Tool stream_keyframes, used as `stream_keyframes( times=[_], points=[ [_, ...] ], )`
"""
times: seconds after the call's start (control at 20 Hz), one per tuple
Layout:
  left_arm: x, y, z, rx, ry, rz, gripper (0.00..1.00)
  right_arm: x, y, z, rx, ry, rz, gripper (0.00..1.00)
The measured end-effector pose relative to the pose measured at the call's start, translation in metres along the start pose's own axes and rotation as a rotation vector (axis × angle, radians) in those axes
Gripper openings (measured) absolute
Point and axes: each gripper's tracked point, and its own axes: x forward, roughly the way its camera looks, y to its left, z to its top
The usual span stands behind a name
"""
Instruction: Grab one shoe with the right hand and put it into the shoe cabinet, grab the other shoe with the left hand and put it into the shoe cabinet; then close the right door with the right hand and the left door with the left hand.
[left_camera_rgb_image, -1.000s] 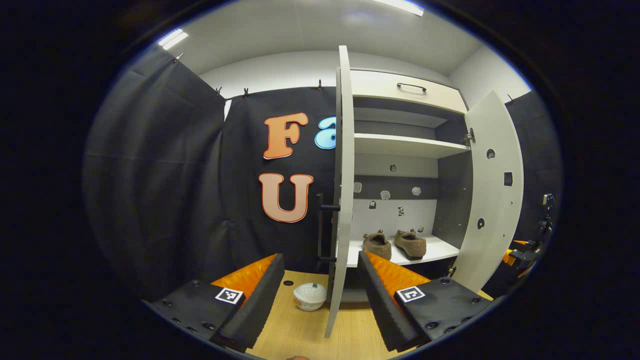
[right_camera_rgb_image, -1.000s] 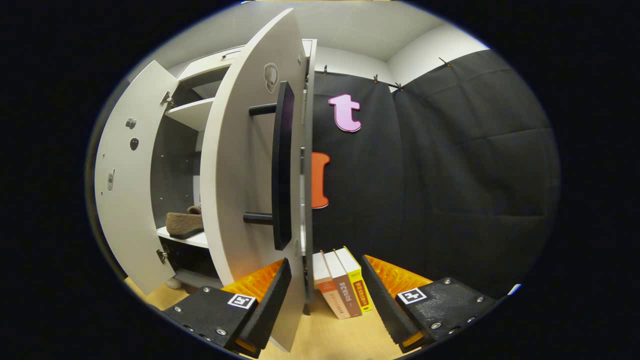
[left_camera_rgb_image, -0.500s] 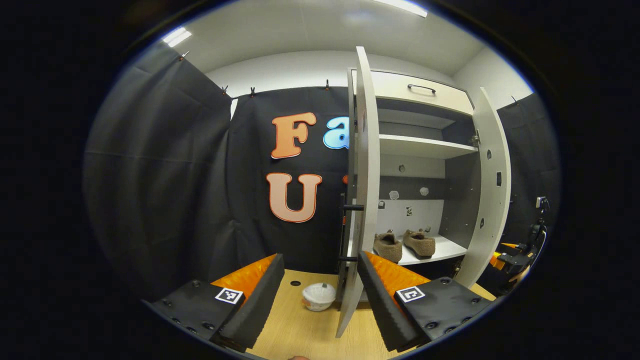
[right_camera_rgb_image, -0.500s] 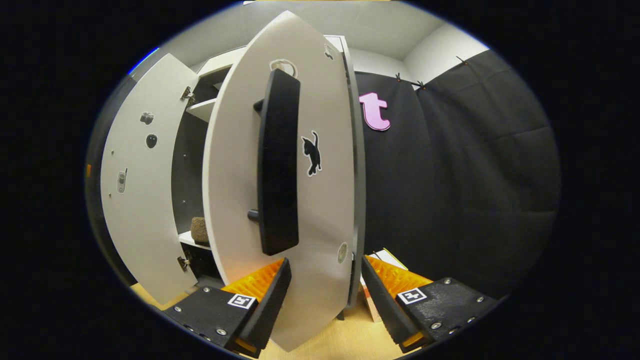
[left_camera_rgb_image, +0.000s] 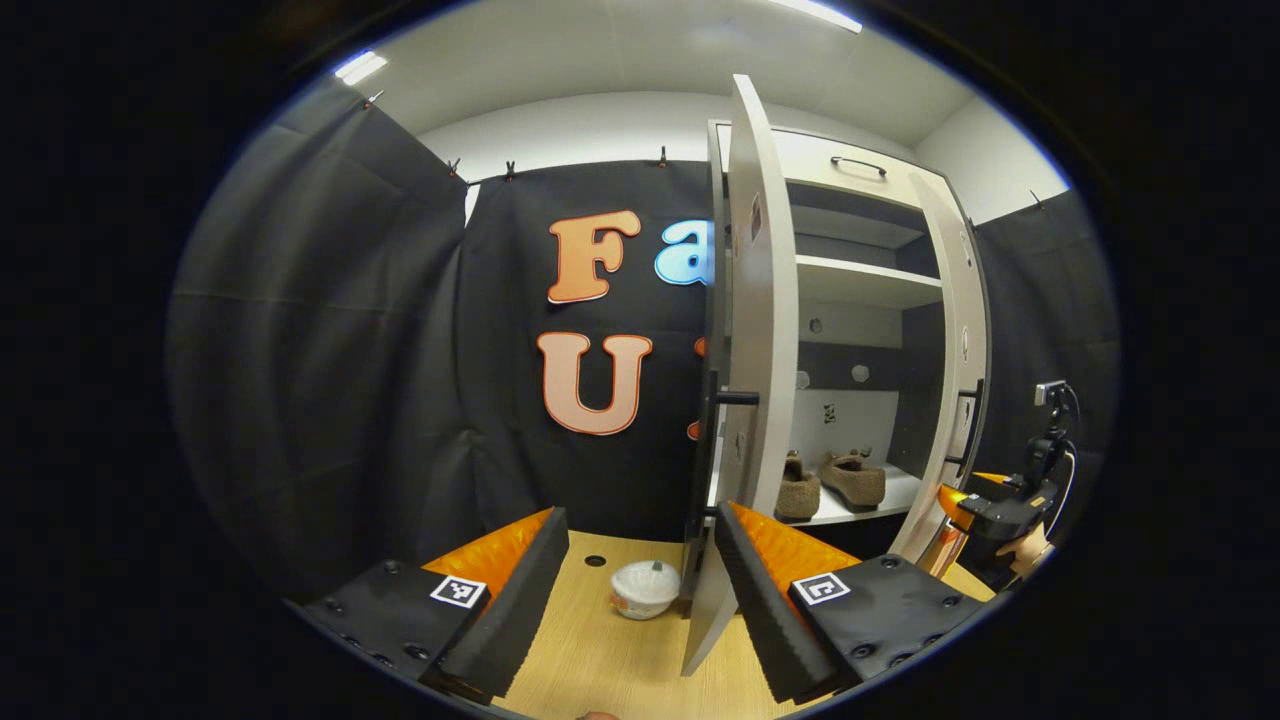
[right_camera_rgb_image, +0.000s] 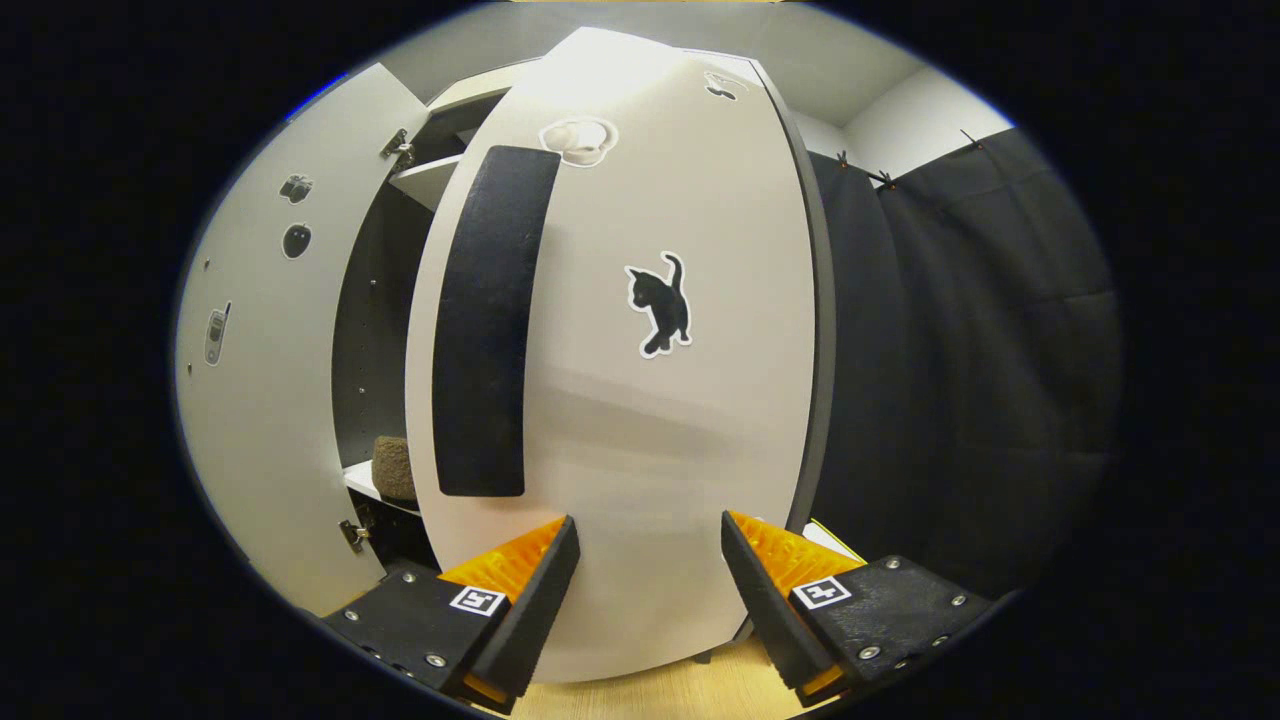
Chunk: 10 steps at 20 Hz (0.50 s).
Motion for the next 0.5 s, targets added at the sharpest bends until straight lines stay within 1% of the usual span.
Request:
stream_keyframes(
  times=[0.05, 0.15, 0.3, 0.35, 0.5],
  points=[
    [0.006, 0.003, -0.004, -0.002, 0.006, 0.005, 0.95, 0.004, 0.0, -0.001, 0.006, 0.005, 0.0, 0.89],
    [0.023, 0.009, -0.01, -0.007, 0.014, 0.01, 0.95, 0.007, -0.001, -0.002, 0.008, 0.012, -0.008, 0.89],
    [0.036, 0.013, -0.023, -0.001, 0.022, 0.007, 0.95, 0.009, 0.0, -0.002, 0.001, 0.021, -0.025, 0.89],
    [0.04, 0.013, -0.028, 0.005, 0.024, 0.007, 0.96, 0.01, -0.001, -0.001, -0.001, 0.023, -0.03, 0.89],
    [0.055, 0.016, -0.048, 0.004, 0.051, 0.007, 0.95, 0.011, 0.0, -0.001, -0.001, 0.029, -0.04, 0.89]
  ],
)
